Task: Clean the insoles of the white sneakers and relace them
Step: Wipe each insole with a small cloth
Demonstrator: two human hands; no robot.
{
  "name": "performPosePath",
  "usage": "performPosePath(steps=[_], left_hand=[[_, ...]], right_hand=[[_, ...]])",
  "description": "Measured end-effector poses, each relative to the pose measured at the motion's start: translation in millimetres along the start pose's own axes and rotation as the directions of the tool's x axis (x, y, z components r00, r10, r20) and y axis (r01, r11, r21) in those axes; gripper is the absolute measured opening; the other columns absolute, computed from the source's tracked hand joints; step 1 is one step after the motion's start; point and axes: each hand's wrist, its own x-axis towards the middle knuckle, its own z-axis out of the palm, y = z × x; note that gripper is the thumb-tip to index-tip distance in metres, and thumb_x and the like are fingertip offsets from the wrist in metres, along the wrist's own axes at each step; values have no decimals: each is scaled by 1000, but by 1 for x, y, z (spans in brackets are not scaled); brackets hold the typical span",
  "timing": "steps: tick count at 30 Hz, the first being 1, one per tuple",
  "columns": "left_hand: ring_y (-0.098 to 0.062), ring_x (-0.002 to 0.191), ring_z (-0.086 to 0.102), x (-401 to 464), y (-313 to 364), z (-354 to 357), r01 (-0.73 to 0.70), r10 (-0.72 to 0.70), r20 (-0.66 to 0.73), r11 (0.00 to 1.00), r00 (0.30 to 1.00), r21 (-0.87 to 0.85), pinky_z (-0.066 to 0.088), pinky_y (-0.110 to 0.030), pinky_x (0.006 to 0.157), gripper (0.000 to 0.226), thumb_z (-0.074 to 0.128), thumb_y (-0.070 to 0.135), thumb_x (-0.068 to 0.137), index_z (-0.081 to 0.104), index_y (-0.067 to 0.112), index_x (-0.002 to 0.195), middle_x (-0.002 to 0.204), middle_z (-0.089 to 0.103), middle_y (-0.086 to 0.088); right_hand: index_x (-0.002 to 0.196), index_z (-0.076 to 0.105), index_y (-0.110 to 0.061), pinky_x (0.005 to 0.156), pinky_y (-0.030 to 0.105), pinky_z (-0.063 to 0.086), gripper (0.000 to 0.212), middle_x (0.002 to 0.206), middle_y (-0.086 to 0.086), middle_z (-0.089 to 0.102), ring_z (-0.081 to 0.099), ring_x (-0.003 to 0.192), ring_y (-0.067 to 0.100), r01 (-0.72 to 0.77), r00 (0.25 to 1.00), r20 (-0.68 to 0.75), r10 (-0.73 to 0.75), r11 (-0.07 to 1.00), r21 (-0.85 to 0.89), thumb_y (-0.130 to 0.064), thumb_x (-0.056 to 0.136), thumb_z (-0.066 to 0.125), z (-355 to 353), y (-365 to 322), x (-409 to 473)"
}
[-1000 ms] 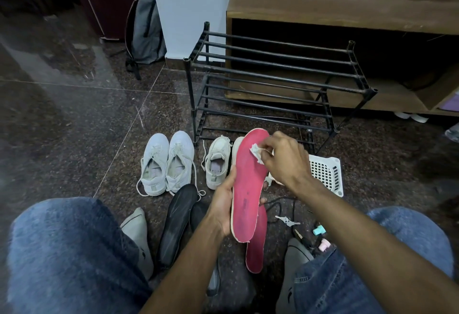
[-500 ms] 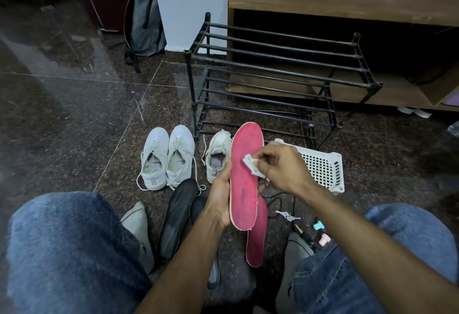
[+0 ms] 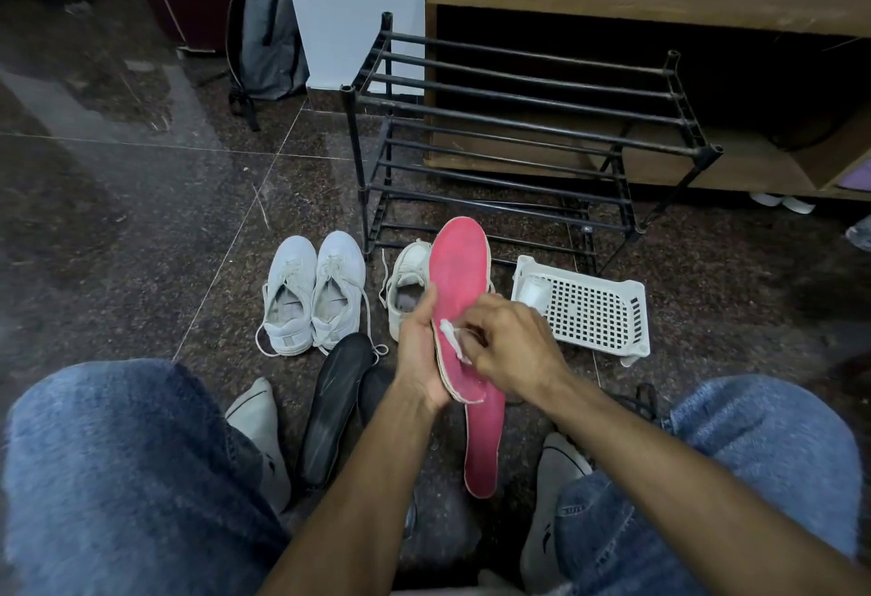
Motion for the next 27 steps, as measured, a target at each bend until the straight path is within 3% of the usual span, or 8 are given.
performPosePath(steps=[4, 7, 11, 14, 18, 21, 24, 27], left_hand=[[-28, 88, 69, -13, -13, -4, -3, 3, 34, 1000, 999, -17, 57, -38, 80, 38, 50, 29, 90, 70, 1, 107, 96, 70, -16], [-28, 90, 69, -16, -19, -11, 24, -21, 42, 998, 999, -55, 56, -38, 83, 39, 51, 32, 90, 70, 2, 107, 97, 70, -15], [-31, 92, 67, -6, -8, -15, 34, -33, 10, 998, 999, -47, 56, -42, 82, 61, 43, 48, 95, 58, -2, 127, 104, 66, -19], [-35, 89, 69, 2, 11, -14, 18, -19, -10, 999, 1000, -38, 60, -46, 70, 66, 38, 50, 97, 61, -7, 118, 107, 68, -25], [-35, 86, 71, 5, 19, -5, 28, -30, -45, 999, 999, -29, 60, -47, 69, 62, 41, 48, 95, 54, -4, 125, 110, 66, -25], [-32, 90, 68, 3, 10, -8, 56, -55, -49, 998, 997, 14, 56, -44, 84, 65, 42, 49, 94, 49, -4, 133, 108, 64, -22], [-28, 97, 59, 3, 2, -14, 51, -52, -49, 999, 997, -11, 35, -40, 110, 56, 46, 43, 92, 48, 4, 134, 107, 59, -16], [-33, 90, 66, 3, 8, -15, 36, -38, -60, 999, 997, -33, 48, -45, 97, 62, 38, 44, 96, 50, -6, 130, 106, 64, -23]], right_hand=[[100, 73, -20, 78, 37, 53, 18, 102, -2, 67, 65, 87, 23, -133, 985, -106, 133, 991, 13, -23, 91, 59, 8, -2, 11], [105, 73, -21, 81, 37, 53, 19, 104, -2, 68, 65, 90, 23, -197, 978, -60, 199, 980, 31, -22, 92, 59, 12, -1, 12], [110, 71, -16, 85, 38, 52, 24, 103, -3, 65, 61, 91, 17, -43, 986, 162, 31, 997, 71, -12, 90, 59, 8, -8, 1], [125, 64, -18, 85, 26, 47, 38, 102, -12, 55, 51, 84, 1, -16, 947, 318, -45, 982, 188, -13, 88, 63, -1, -10, -12], [111, 72, -16, 79, 28, 48, 27, 91, -12, 58, 52, 75, 2, 75, 979, 178, -99, 988, 136, -16, 84, 65, 2, -9, -15], [106, 73, -18, 84, 35, 50, 23, 99, -3, 67, 61, 88, 18, 67, 989, 127, -69, 997, 23, -18, 85, 62, 6, -12, -4], [109, 73, -20, 90, 36, 50, 26, 106, -1, 68, 64, 96, 21, -60, 994, 91, 59, 998, 10, -21, 86, 62, 10, -12, 6], [104, 75, -18, 85, 31, 53, 23, 101, -3, 72, 66, 87, 14, -98, 980, 183, 79, 990, 101, -16, 83, 66, 10, -19, 0]])
